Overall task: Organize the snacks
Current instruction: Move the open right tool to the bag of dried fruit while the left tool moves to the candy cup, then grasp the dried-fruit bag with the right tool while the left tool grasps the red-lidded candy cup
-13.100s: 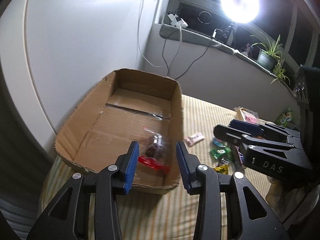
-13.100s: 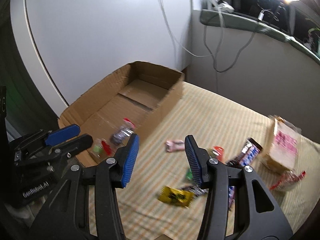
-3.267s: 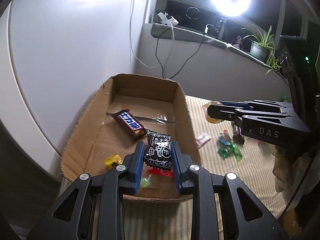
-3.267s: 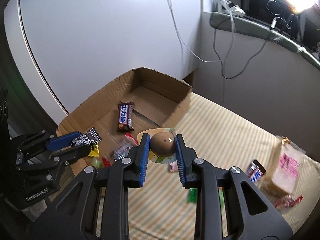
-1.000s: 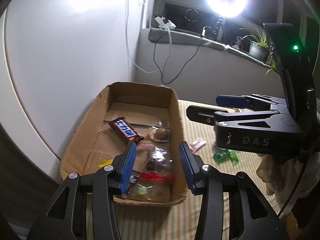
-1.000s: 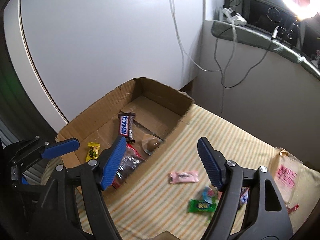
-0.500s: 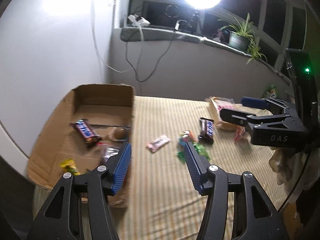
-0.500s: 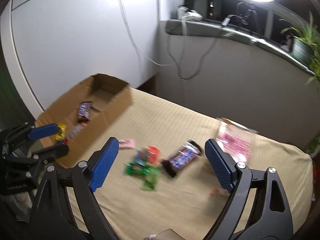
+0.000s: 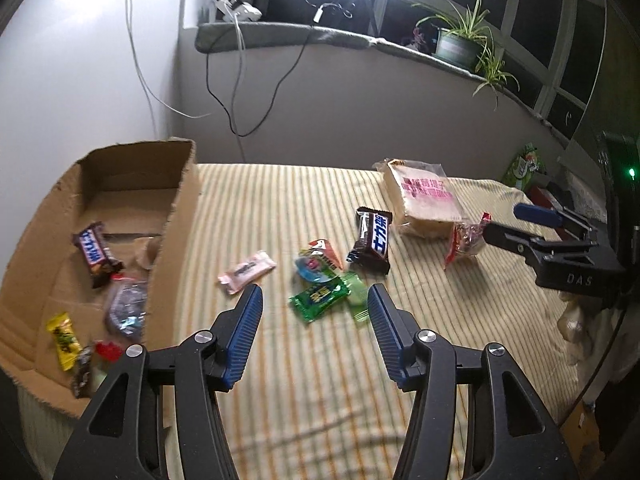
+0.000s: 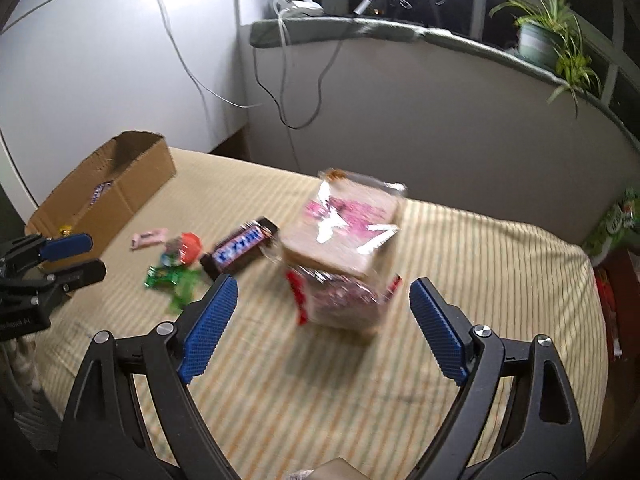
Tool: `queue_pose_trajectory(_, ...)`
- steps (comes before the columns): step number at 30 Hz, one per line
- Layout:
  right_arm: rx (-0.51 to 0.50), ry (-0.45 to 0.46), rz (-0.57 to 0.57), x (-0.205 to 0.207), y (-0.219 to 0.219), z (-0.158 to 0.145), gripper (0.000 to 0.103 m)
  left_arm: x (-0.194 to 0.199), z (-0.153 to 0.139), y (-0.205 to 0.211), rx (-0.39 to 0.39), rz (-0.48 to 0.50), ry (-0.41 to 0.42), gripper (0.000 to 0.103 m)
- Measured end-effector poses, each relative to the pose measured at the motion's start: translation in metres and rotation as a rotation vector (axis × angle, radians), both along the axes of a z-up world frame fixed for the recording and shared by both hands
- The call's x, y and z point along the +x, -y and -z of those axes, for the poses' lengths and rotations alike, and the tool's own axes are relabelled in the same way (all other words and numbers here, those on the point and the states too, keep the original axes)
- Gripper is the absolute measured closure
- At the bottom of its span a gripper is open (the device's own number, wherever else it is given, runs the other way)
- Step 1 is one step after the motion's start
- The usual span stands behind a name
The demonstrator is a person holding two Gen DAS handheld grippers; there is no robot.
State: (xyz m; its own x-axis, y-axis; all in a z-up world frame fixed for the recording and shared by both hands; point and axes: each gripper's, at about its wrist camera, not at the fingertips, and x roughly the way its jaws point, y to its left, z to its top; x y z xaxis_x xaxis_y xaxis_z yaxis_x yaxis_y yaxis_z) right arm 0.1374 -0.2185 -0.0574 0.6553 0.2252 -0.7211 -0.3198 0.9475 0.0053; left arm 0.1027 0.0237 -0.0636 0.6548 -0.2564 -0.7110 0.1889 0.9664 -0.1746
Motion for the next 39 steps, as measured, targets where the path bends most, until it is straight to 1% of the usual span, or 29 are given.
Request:
queue_pose_trajectory(9,0.021,-0.055,0.030,0.011,0.016,0.026,0.013,0.026,0.016,0.014,-0.013,0.012,-0.051,0.049)
queue_pose_trajectory(12,0.028,-0.070,0.026,0.017,0.014,0.032,0.013,0.034,0.022,0.016,-0.011,0.014,-0.066,0.049)
queue_pose_trajectory(18,0.012,-0.081,0.023,0.026,0.008,0.041,0.013,0.049,0.032,0.017,-0.019,0.008,-0.093,0.049)
queue_pose_trajectory(22,0.009,-0.094,0.028,0.033,0.008,0.048,0.013,0.058,0.038,0.018,-0.015,0.007,-0.105,0.049)
queue_pose_trajectory(27,0.007,-0.109,0.031,0.039,0.006,0.054,0.013,0.068,0.046,0.025,0.018,0.016,-0.116,0.049)
queue_pose_trajectory(33,0.008,-0.120,0.026,0.042,0.005,0.057,0.013,0.071,0.051,0.027,0.057,0.016,-0.111,0.057)
queue_pose_trajectory(36,0.007,-0.126,0.025,0.043,0.005,0.058,0.013,0.071,0.051,0.029,0.092,0.013,-0.103,0.064)
queue_pose_trajectory(38,0.004,-0.129,0.026,0.043,0.004,0.059,0.018,0.071,0.051,0.030,0.102,0.013,-0.099,0.064)
queue_pose_trajectory(39,0.002,-0.131,0.025,0.044,0.004,0.060,0.023,0.071,0.051,0.030,0.103,0.013,-0.098,0.064)
